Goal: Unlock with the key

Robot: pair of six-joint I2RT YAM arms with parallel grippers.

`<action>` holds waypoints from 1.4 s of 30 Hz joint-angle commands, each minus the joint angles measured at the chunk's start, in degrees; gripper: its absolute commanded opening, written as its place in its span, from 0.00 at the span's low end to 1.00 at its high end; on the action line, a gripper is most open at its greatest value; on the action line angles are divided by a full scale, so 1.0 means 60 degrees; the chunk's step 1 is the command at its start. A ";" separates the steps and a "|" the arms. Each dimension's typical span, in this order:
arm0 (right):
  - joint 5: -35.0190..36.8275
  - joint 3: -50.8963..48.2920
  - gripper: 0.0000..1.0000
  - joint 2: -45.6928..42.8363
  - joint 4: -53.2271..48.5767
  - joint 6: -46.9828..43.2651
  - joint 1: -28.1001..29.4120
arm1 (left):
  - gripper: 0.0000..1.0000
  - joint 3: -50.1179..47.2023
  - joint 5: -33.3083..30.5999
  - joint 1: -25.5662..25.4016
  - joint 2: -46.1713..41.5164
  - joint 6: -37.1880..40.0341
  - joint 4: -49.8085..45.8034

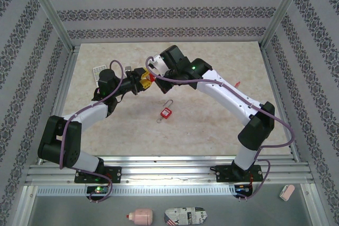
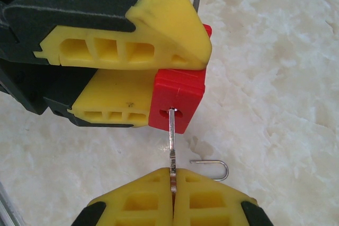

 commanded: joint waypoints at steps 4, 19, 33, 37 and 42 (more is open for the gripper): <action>-0.0108 0.0010 0.00 0.0344 0.0090 0.0076 0.0128 | 0.00 0.0324 0.0199 -0.0063 -0.0190 0.0210 0.0393; -0.0092 -0.0223 0.00 0.0443 0.0230 0.0122 0.0150 | 0.00 0.0475 0.0065 -0.0068 0.0017 0.0116 0.0698; -0.0273 -0.0688 0.00 0.0230 0.0536 0.0352 0.0166 | 0.00 0.0576 -0.0103 -0.0068 -0.0019 0.0164 0.0841; -0.0292 -0.0835 0.00 0.0131 0.0591 0.0403 0.0166 | 0.00 0.0708 -0.0053 -0.0066 -0.0034 0.0399 0.0549; -0.0254 -0.0952 0.00 0.0043 0.0598 0.0414 0.0172 | 0.00 0.0763 -0.0020 -0.0062 -0.0063 0.0688 0.0279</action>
